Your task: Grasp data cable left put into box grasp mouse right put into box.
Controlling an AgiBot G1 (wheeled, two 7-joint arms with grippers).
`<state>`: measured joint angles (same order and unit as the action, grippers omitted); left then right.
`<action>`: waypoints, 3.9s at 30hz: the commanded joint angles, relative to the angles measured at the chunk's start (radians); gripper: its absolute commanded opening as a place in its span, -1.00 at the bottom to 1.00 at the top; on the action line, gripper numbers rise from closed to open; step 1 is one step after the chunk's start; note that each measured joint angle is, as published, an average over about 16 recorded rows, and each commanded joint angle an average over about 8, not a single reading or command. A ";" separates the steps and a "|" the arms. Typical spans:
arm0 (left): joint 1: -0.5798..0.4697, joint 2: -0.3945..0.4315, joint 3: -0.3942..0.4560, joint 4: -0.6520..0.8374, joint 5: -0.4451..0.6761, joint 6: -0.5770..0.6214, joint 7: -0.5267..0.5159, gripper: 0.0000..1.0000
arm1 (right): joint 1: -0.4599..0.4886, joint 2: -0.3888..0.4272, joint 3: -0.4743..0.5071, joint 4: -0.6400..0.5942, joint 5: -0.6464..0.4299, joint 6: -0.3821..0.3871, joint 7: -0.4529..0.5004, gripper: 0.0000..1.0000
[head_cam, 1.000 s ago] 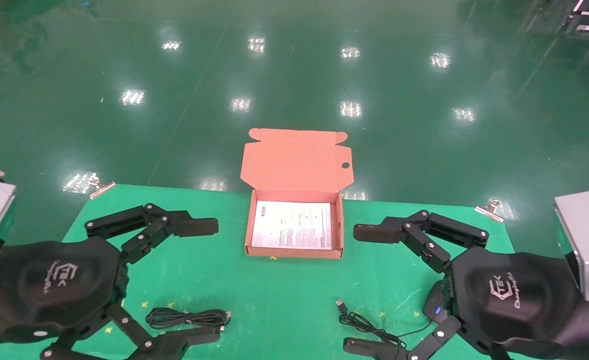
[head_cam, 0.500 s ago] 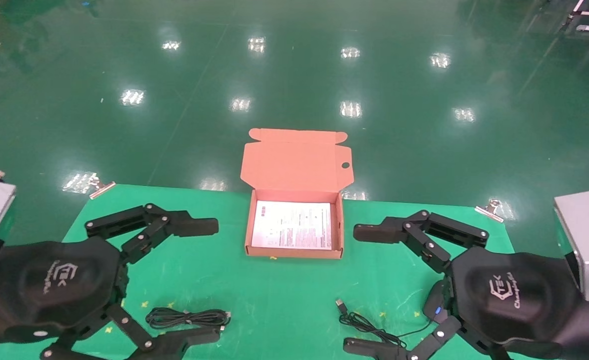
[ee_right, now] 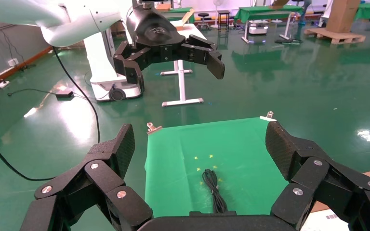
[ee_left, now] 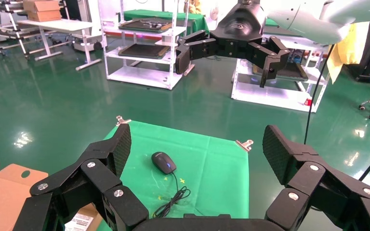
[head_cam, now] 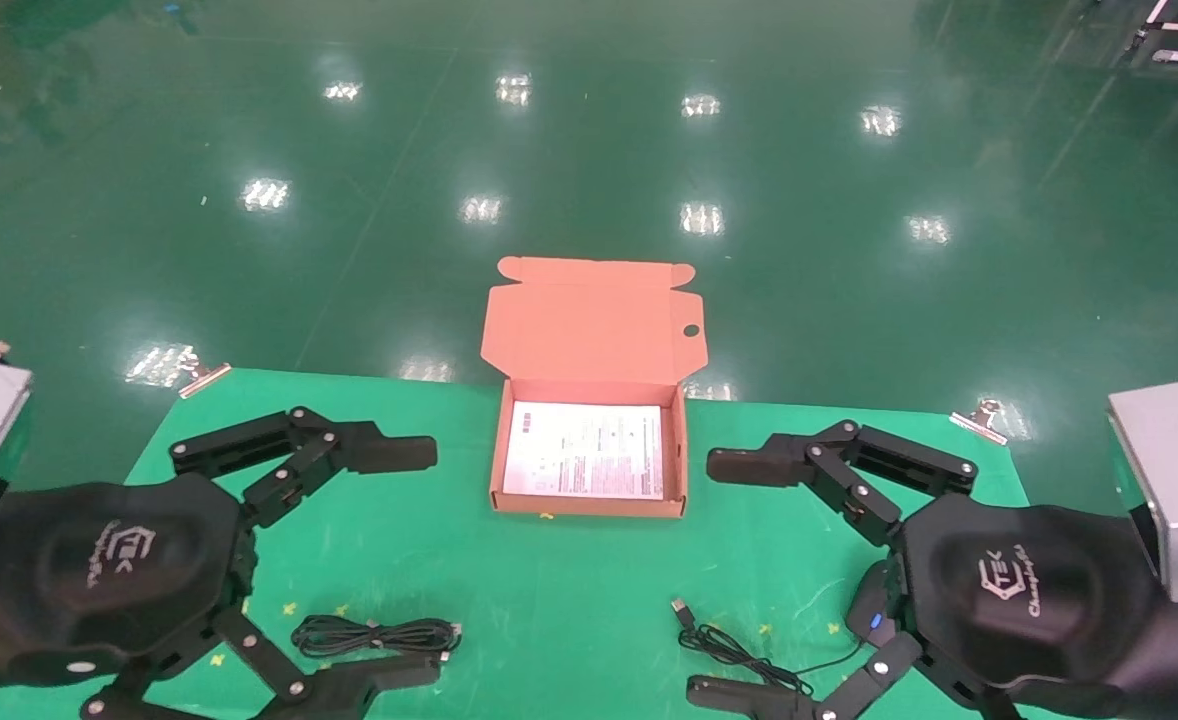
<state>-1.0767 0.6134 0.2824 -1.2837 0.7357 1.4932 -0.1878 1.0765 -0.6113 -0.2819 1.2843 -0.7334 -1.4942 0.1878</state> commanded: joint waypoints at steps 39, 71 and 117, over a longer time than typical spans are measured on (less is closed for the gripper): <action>-0.399 0.218 0.597 -0.012 0.965 -0.016 -0.130 1.00 | 0.642 -0.170 -0.869 0.073 -0.939 -0.019 -0.045 1.00; -0.331 0.440 0.638 0.417 1.194 -0.314 -0.209 1.00 | 0.381 -0.317 -0.932 -0.082 -1.250 0.381 0.266 1.00; -0.346 0.483 0.637 0.579 1.174 -0.335 -0.100 -1.00 | 0.366 -0.411 -0.911 -0.293 -1.157 0.426 0.175 -1.00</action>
<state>-1.4225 1.0960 0.9193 -0.7044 1.9097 1.1577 -0.2883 1.4422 -1.0225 -1.1929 0.9913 -1.8898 -1.0676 0.3628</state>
